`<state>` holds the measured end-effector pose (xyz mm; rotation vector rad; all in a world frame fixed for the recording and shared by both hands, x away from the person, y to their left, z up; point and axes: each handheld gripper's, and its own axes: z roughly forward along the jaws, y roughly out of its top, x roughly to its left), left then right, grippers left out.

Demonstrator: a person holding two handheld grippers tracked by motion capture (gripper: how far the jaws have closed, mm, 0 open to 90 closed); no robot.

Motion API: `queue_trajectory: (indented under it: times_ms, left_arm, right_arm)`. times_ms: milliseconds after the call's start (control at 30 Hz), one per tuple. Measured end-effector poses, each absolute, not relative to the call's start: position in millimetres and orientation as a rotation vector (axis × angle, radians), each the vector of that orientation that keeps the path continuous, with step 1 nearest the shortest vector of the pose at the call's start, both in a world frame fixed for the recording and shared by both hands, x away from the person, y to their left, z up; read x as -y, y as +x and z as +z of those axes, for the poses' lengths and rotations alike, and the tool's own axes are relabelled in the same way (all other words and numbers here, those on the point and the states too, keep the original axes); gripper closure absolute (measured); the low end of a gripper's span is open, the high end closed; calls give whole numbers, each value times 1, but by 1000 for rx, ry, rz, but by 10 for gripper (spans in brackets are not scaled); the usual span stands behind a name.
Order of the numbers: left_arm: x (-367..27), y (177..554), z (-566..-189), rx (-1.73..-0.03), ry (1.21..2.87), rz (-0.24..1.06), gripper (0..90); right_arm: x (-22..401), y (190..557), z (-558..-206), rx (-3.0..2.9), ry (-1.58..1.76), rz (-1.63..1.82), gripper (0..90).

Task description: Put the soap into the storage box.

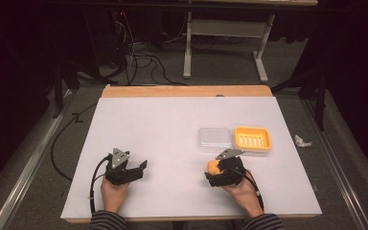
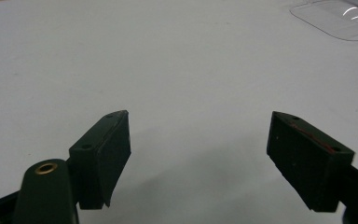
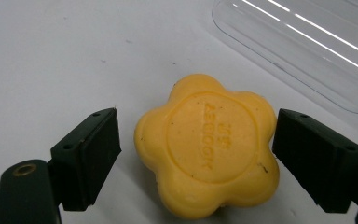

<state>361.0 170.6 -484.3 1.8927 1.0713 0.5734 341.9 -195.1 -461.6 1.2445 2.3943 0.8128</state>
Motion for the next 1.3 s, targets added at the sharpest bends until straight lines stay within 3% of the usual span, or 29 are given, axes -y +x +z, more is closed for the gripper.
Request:
queue_trajectory:
  times_ms: [200, 367, 1300]
  left_arm:
    - [-170, 361, -484, -1071, 1897, 576, 221]
    - [-170, 361, -484, -1073, 1896, 576, 223]
    - [-169, 362, -485, -1083, 1905, 580, 225]
  right_arm:
    - [189, 345, -467, -2416, 1253, 746, 180]
    - [191, 345, -467, -2390, 1246, 743, 252]
    - [197, 346, -466, -2438, 1195, 796, 270]
